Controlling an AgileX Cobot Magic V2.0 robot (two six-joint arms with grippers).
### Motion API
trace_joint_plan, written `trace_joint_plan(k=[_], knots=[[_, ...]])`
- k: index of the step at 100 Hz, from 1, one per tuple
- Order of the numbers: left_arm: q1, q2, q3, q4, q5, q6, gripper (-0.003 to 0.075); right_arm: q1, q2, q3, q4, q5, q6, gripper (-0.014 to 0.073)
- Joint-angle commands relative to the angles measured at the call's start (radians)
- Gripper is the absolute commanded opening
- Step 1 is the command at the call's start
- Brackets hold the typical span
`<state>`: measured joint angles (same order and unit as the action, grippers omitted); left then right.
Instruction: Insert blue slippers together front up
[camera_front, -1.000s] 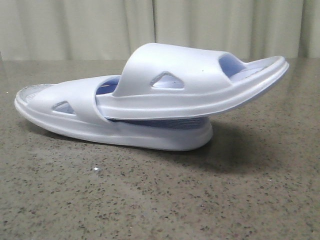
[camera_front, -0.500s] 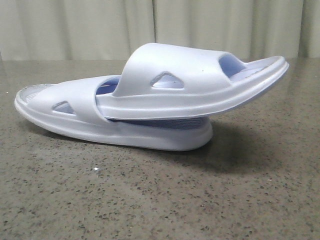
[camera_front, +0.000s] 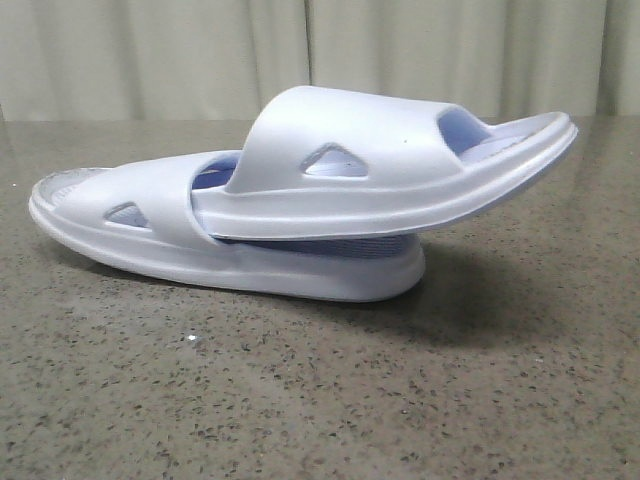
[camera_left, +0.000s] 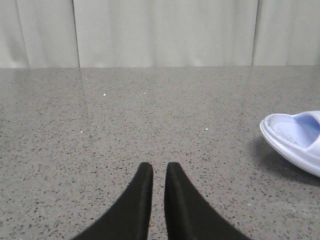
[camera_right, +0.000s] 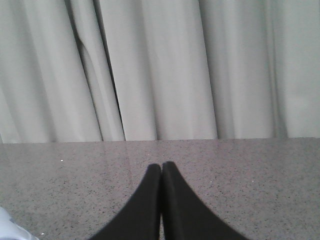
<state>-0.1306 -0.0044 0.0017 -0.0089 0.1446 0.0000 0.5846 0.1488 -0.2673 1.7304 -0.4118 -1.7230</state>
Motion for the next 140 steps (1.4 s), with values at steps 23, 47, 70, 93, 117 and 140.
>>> trace_joint_plan(k=[23,47,70,93,117,140], knots=[[-0.006,-0.029,0.010,0.000,-0.083,-0.007,0.0016,0.001,0.010,-0.024,-0.072,0.090,0.025,-0.0072],[-0.006,-0.029,0.010,0.000,-0.083,-0.007,0.0016,-0.005,0.010,0.054,-0.666,0.094,0.566,-0.0072],[-0.006,-0.029,0.010,0.000,-0.083,-0.007,0.0016,-0.108,0.010,0.120,-1.135,0.189,1.030,-0.0072],[-0.006,-0.029,0.010,0.000,-0.083,-0.007,0.0016,-0.309,0.007,0.125,-1.549,0.316,1.514,-0.0072],[-0.006,-0.029,0.010,0.000,-0.083,-0.007,0.0016,-0.437,-0.072,0.125,-1.832,0.433,1.840,-0.0072],[-0.006,-0.029,0.010,0.000,-0.083,-0.007,0.0016,-0.559,-0.143,0.127,-1.836,0.515,1.848,-0.0072]])
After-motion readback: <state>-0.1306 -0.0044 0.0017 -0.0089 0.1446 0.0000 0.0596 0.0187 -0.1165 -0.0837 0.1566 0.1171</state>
